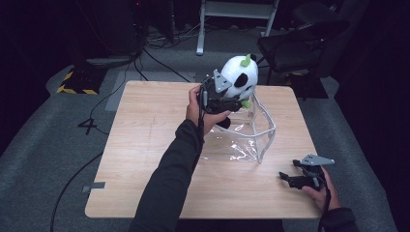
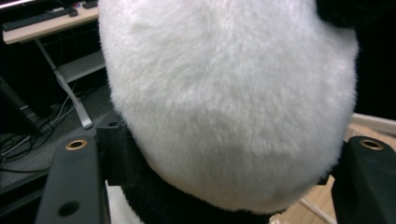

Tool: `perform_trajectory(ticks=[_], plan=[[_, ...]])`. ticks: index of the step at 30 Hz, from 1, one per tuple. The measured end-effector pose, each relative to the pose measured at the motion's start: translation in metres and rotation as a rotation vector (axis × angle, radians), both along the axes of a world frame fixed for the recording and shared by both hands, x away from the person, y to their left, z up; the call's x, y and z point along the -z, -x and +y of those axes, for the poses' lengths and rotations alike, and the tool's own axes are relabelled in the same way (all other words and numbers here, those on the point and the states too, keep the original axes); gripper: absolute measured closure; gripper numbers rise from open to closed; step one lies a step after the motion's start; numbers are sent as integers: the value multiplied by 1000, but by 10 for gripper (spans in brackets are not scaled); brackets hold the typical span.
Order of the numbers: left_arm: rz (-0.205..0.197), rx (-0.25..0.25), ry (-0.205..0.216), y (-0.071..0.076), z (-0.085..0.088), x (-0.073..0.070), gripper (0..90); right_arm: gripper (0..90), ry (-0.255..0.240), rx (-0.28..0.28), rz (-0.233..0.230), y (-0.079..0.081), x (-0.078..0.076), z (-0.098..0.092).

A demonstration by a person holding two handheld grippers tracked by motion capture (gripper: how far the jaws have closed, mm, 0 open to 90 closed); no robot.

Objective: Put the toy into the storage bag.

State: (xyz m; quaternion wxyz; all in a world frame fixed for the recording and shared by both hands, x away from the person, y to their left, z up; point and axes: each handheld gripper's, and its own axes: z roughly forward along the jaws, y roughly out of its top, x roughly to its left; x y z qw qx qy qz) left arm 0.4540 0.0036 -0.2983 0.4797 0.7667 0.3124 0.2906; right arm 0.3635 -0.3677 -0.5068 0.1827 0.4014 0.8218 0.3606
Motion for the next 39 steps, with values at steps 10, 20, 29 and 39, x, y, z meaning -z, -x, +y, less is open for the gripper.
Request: perform_trajectory(ticks=[10,20,29,39], plan=[[75,18,-149,-7,-8,-4,269,158,0,0,0,0,0,0],[116,48,-238,-8,-11,-4,265,158,0,0,0,0,0,0],[144,57,-272,-9,-14,-2,256,159,0,0,0,0,0,0],[196,66,-294,-12,-17,2,241,159,0,0,0,0,0,0]])
